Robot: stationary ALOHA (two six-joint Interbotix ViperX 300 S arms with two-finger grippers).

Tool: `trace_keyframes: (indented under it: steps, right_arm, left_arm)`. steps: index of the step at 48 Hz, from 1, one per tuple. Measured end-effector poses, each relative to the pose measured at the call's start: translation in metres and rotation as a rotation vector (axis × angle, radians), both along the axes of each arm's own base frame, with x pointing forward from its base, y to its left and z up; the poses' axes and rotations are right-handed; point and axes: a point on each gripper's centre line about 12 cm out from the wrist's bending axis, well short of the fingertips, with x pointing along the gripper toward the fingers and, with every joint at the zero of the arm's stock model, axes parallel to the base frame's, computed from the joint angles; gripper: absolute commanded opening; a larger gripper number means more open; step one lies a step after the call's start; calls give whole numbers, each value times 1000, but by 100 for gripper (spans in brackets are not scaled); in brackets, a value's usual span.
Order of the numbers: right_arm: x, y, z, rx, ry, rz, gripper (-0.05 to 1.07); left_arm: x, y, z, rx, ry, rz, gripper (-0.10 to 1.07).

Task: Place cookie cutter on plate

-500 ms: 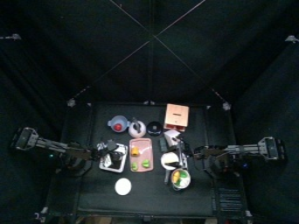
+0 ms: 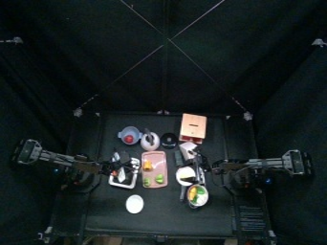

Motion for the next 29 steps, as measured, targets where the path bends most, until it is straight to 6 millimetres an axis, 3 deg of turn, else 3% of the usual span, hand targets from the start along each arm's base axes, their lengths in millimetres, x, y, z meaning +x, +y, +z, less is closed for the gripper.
trace_keyframes:
  steps: [17, 29]
  right_arm:
    - [0, 0, -1, 2, 2, 0, 98]
    - [-2, 0, -5, 7, 13, -2, 98]
  left_arm:
    - [54, 19, 0, 36, -66, -29, 51]
    - [86, 44, -27, 39, 11, 30, 51]
